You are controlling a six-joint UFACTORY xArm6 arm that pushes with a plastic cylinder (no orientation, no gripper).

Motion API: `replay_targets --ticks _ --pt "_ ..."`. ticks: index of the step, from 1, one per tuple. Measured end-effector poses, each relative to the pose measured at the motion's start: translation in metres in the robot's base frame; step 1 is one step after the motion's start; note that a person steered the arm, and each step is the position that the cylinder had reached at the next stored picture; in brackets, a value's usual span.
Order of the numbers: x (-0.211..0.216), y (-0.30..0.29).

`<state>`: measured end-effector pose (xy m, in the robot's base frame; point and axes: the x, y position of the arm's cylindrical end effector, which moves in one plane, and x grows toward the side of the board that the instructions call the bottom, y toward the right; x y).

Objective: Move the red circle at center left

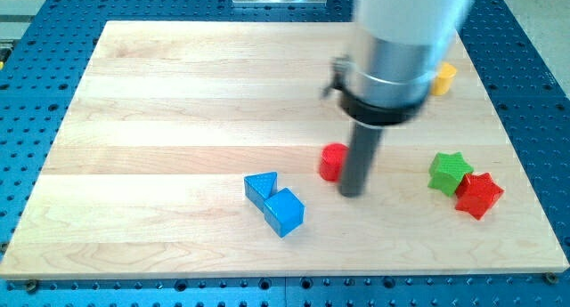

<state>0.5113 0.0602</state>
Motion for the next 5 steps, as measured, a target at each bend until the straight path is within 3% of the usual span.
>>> replay_targets --ticks 1,2,3,5 --pt "-0.092 -0.043" --pt "-0.104 -0.021" --pt "-0.141 -0.048" --pt "-0.114 -0.217"
